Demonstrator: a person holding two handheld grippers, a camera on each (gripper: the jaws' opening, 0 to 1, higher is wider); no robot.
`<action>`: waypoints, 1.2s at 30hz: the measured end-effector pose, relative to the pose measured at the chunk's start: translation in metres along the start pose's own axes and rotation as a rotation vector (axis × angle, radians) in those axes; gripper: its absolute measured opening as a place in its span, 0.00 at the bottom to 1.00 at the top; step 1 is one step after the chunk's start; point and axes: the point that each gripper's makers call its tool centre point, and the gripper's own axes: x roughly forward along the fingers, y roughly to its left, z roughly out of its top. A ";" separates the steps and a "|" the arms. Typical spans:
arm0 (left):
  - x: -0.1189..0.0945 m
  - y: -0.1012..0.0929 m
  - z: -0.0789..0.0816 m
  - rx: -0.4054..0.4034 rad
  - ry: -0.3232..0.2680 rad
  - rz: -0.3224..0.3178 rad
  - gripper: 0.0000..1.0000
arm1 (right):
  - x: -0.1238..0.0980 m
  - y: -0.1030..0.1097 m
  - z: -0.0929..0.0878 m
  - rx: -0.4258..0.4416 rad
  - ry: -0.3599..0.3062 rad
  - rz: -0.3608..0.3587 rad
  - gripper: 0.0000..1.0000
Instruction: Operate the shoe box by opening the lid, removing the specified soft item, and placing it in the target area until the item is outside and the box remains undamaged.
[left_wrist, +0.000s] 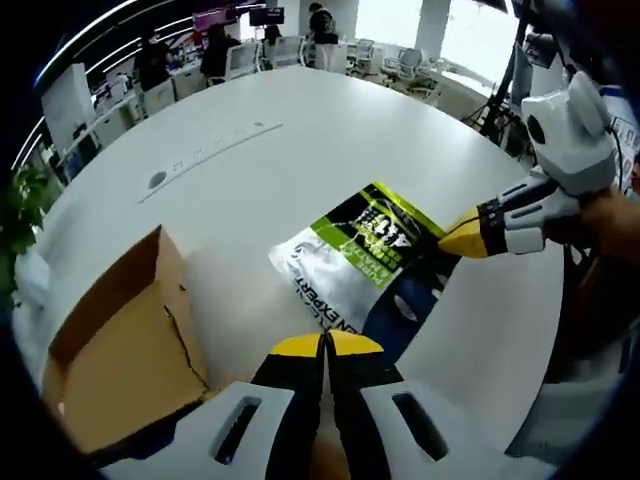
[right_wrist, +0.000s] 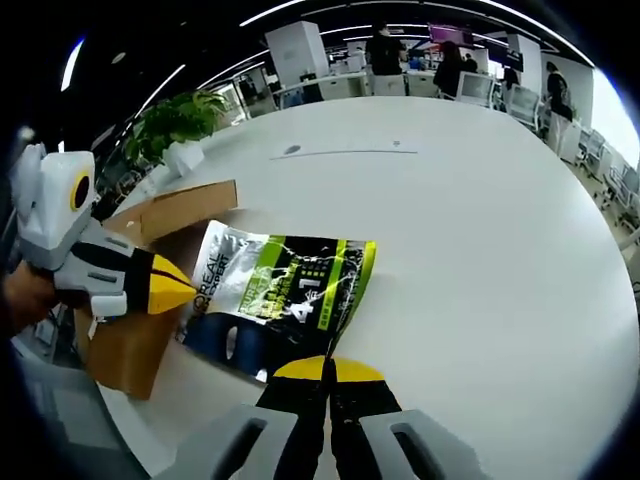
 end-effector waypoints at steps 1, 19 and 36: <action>0.002 0.000 -0.002 0.035 0.012 0.008 0.00 | 0.001 0.000 -0.001 0.000 -0.001 0.000 0.00; 0.021 0.007 -0.011 0.375 0.104 0.084 0.02 | 0.013 0.001 -0.011 0.048 -0.007 0.004 0.00; 0.000 0.009 0.002 0.365 0.044 0.085 0.06 | 0.015 0.001 -0.008 0.061 -0.006 -0.020 0.00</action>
